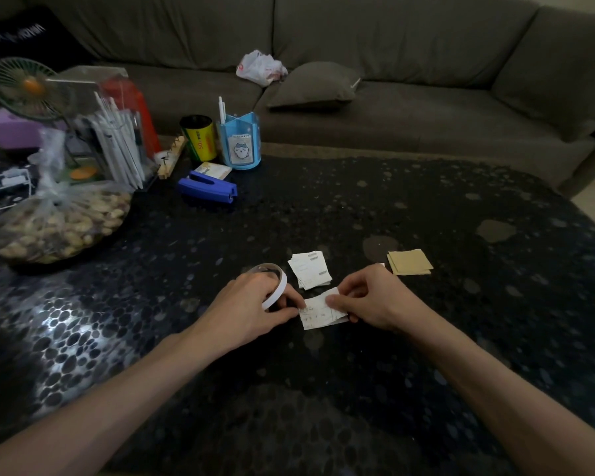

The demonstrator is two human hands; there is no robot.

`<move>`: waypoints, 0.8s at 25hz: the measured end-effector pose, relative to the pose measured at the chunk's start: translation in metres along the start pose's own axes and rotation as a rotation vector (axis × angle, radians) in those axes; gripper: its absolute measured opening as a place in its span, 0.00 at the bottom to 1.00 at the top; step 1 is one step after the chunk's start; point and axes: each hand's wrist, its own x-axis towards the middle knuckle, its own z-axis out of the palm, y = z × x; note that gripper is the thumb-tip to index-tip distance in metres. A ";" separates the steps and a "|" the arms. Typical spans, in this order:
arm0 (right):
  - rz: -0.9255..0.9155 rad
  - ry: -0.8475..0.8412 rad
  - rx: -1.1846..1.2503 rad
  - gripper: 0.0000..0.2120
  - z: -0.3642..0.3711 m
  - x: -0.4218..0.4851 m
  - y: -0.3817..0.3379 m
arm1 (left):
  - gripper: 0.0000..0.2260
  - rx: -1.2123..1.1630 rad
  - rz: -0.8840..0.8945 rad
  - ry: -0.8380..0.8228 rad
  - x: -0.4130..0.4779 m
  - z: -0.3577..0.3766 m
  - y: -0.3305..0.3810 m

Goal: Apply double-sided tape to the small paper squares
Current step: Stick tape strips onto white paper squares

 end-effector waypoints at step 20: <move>0.061 0.176 -0.047 0.19 -0.003 -0.007 0.002 | 0.05 0.019 -0.043 -0.002 0.002 0.001 0.005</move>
